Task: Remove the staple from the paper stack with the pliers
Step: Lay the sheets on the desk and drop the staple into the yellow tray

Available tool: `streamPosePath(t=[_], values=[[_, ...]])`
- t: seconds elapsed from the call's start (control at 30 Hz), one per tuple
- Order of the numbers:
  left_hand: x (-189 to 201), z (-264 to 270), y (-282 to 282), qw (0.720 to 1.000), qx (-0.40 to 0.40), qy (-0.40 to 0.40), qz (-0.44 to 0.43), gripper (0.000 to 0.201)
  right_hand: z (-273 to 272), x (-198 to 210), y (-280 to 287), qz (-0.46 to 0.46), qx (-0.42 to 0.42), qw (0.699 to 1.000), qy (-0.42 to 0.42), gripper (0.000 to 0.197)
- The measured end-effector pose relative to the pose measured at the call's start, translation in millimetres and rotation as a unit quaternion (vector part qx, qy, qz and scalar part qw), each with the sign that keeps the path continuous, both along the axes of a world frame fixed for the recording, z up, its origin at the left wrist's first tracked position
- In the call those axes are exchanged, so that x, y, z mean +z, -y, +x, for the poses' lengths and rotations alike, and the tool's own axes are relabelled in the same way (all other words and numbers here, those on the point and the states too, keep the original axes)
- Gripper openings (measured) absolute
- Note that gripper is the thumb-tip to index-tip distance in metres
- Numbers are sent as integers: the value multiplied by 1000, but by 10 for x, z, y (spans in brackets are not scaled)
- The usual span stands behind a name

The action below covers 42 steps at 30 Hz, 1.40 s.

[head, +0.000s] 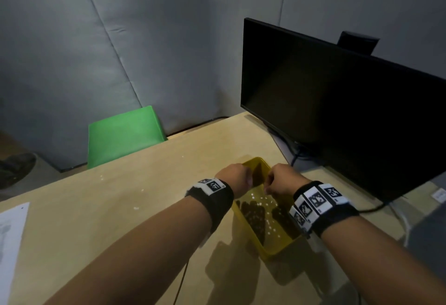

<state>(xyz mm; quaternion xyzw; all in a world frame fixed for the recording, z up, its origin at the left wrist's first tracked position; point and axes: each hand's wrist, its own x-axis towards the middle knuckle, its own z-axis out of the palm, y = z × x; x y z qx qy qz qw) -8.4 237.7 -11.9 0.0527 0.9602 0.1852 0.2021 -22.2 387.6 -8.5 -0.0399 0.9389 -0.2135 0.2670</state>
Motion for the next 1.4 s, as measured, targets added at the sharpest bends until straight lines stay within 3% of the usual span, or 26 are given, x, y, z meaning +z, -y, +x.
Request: streamPosePath(t=[0.17, 0.3, 0.43, 0.57, 0.8, 0.97, 1.4], values=[[-52, -49, 47, 1000, -10, -8, -10, 22, -35, 39, 29, -6, 18, 1000, 14, 12], [-18, -50, 206, 998, -5, -69, -10, 27, -74, 188, 213, -42, 33, 999, -2, 13], [110, -40, 629, 993, 62, -103, -13, 29, -91, 397, 700, -71, 75, 994, -40, 17], [114, 83, 1317, 987, 127, -83, -46, 33, -58, 464, 1321, -65, 144, 985, -62, 19], [-83, 562, 2419, 972, 210, 3, -104, 38, 134, 199, 2252, -23, 260, 965, -27, 23], [-268, 860, 2865, 963, 237, 65, -110, 45, 331, -158, 2744, 11, 298, 954, 24, 39], [-547, 1040, 2885, 978, 167, 84, -95, 43, 499, -521, 3112, 98, 346, 933, 24, 44]])
